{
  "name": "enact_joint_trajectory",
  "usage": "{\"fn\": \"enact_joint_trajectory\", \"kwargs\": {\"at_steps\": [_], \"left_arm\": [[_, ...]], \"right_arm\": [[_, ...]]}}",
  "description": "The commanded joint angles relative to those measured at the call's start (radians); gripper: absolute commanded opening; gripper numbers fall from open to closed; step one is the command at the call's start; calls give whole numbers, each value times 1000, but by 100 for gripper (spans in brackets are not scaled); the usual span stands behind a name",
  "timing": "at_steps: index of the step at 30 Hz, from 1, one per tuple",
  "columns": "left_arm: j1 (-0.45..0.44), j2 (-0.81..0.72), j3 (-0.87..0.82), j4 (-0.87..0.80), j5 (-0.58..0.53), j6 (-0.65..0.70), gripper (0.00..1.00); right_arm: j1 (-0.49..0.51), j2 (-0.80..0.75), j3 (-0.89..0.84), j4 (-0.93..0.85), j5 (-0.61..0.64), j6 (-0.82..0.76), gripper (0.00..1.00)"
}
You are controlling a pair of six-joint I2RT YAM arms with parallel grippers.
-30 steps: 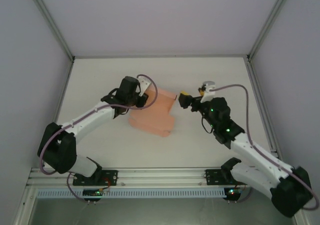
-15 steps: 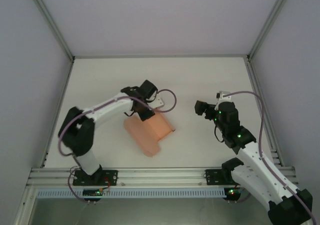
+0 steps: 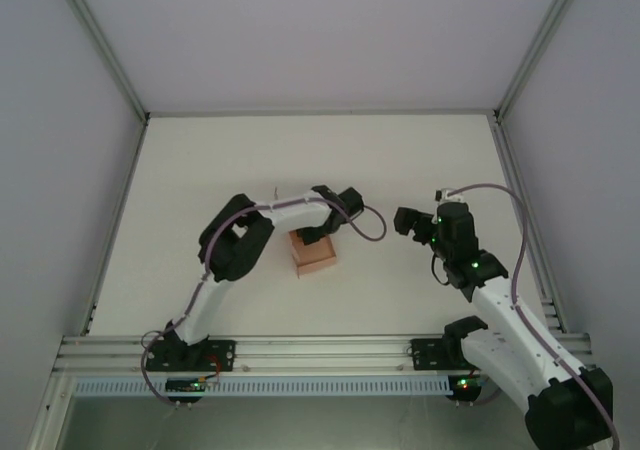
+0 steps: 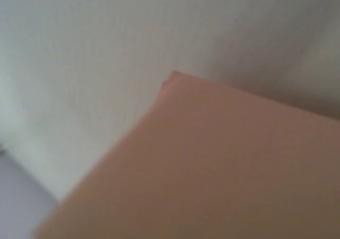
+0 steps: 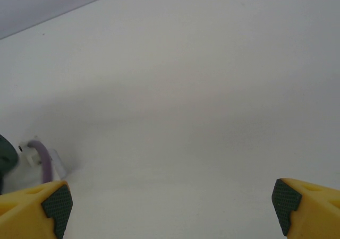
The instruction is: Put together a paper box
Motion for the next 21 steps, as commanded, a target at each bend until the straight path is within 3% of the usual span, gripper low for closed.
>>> {"fn": "enact_joint_trajectory", "kwargs": {"at_steps": [1, 7, 10, 13, 15, 18, 21], "left_arm": [[3, 114, -61, 86, -12, -57, 0], [1, 16, -116, 157, 53, 4, 3], [0, -52, -111, 122, 110, 37, 39], [1, -136, -112, 81, 169, 66, 64], [-3, -194, -102, 55, 223, 82, 71], [-9, -274, -92, 24, 343, 122, 100], [-12, -345, -111, 15, 404, 187, 100]], "right_arm": [[-23, -6, -14, -13, -31, 24, 99], [-54, -8, -25, -11, -68, 32, 99], [-62, -10, -25, -5, -90, 30, 99], [-67, -11, -20, -8, -109, 15, 99], [-69, -12, -20, -5, -131, 4, 99], [-72, -7, -15, 0, -180, -20, 99], [-73, 7, 0, -8, -219, -49, 99]]}}
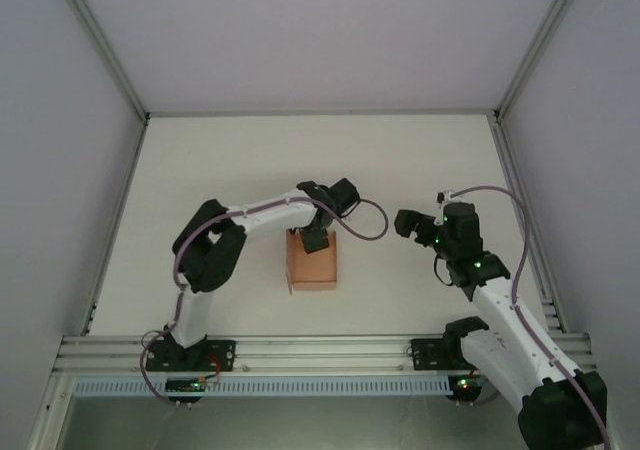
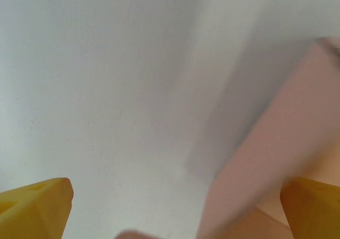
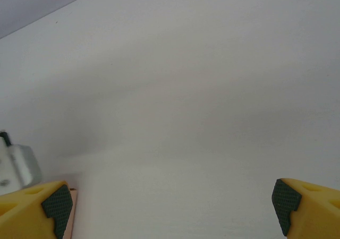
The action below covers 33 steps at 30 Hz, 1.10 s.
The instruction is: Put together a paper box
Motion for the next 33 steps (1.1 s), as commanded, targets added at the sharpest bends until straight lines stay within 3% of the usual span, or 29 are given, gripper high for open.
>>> {"fn": "enact_joint_trajectory", "kwargs": {"at_steps": [1, 6, 11, 13, 15, 18, 22, 27, 30, 33], "left_arm": [[-9, -113, -18, -48, 140, 95, 100], [-5, -198, -13, 12, 154, 112, 99], [48, -383, -40, 247, 199, -91, 99], [100, -464, -49, 305, 197, -236, 100], [168, -551, -88, 337, 229, -343, 99], [280, -699, -248, 436, 244, -458, 99], [444, -851, -465, 472, 226, -620, 100], [563, -962, -668, 443, 225, -756, 99], [610, -1016, -769, 475, 291, -798, 99], [627, -1052, -819, 504, 302, -808, 99]], "right_arm": [[-6, 11, 22, -8, -69, -50, 99], [-2, 54, 50, 31, -113, -132, 99], [41, 192, 67, 233, -250, -205, 99], [99, 296, 130, 237, -320, -309, 99], [196, 411, 232, 156, -304, -453, 99], [320, 597, 389, 10, -273, -685, 98], [390, 831, 562, -119, -254, -864, 96], [414, 1021, 700, -186, -268, -894, 88], [424, 1077, 748, -217, -267, -885, 79], [426, 1103, 765, -218, -238, -832, 60]]}}
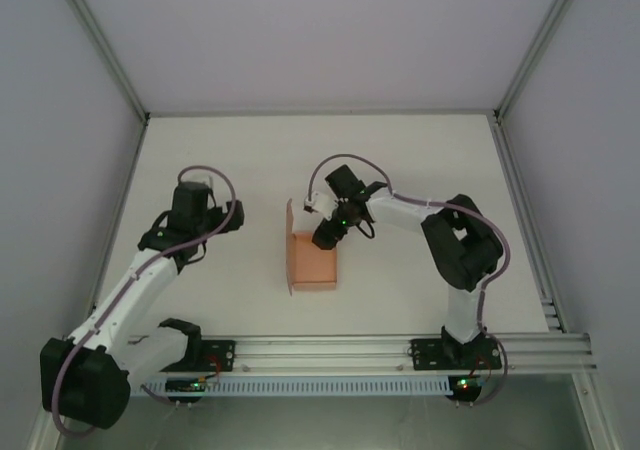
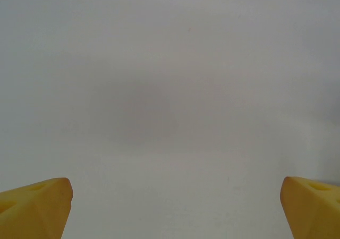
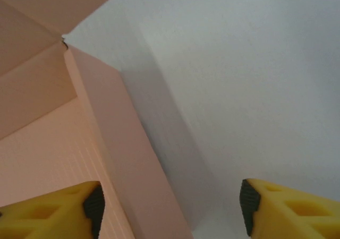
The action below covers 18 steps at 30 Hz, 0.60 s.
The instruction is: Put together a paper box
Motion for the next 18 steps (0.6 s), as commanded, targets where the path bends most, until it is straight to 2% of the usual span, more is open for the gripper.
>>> {"fn": "enact_joint_trajectory", "kwargs": {"at_steps": [1, 2, 4, 7, 9, 12, 14, 18], "left_arm": [[13, -55, -12, 63, 38, -62, 100], [15, -57, -12, 65, 32, -62, 99], [14, -55, -4, 66, 12, -64, 100], [15, -66, -17, 102, -23, -77, 99], [15, -76, -33, 137, -38, -83, 100], [15, -77, -47, 176, -38, -81, 99], [15, -70, -49, 190, -48, -86, 99], [15, -48, -58, 237, -25, -67, 100]], "right_arm": [[8, 13, 42, -44, 44, 36, 50], [8, 12, 34, -31, 73, 73, 44], [5, -1, 6, 21, 159, 192, 42], [3, -26, -26, 40, 354, 376, 31], [8, -47, -29, 20, 499, 501, 30], [36, -79, -58, -129, 645, 762, 29], [48, -89, -55, -226, 658, 926, 31], [87, -104, -88, -279, 625, 1119, 33]]}}
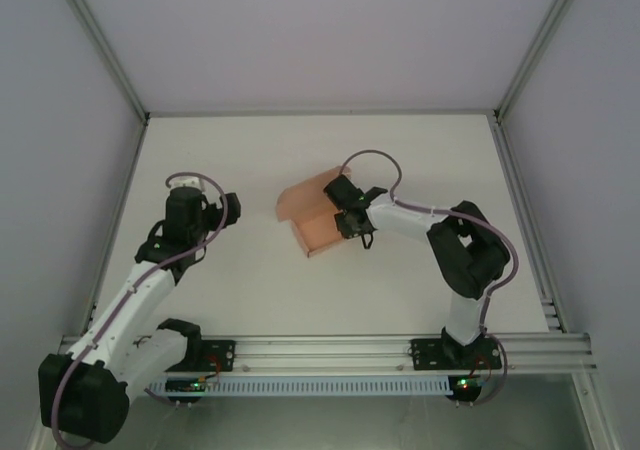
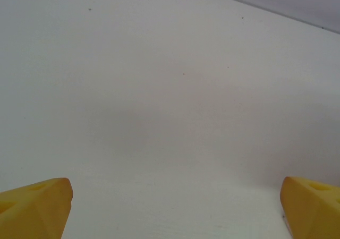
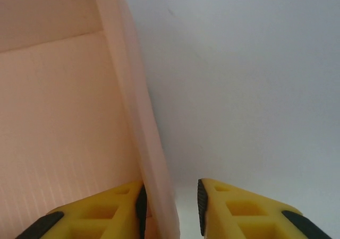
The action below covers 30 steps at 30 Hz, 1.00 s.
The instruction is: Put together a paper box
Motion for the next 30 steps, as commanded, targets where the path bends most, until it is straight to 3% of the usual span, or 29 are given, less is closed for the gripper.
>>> {"fn": "enact_joint_trajectory", "kwargs": {"at_steps": [1, 6, 12, 14, 16, 19, 20, 23, 24, 26, 30], "left_arm": [[5, 19, 6, 72, 10, 11, 99], [5, 66, 22, 83, 43, 38, 100], [5, 99, 35, 141, 171, 66, 100], [5, 106, 38, 157, 229, 97, 99], [5, 122, 54, 157, 296, 130, 100], [-4, 160, 95, 145, 448, 199, 100], [-13, 174, 114, 138, 496, 231, 100], [-50, 208, 151, 116, 598, 366, 100], [-63, 220, 160, 107, 615, 421, 99], [-83, 251, 186, 79, 640, 521, 100], [-89, 352, 291, -24, 724, 654, 99]], "right_arm": [[39, -27, -24, -144, 38, 313, 33], [99, -43, -27, -143, -23, 382, 33], [116, -55, -5, -127, -80, 410, 35], [116, -74, -7, -147, -48, 404, 36], [113, -102, -8, -167, -5, 398, 39], [108, -168, -8, -177, 37, 334, 53], [105, -198, -9, -186, 70, 303, 59], [75, -302, -35, -133, 149, 128, 63], [55, -334, -54, -91, 123, 19, 69], [5, -386, -89, 18, -20, -251, 90], [-87, -419, -98, 153, -157, -547, 98]]}}
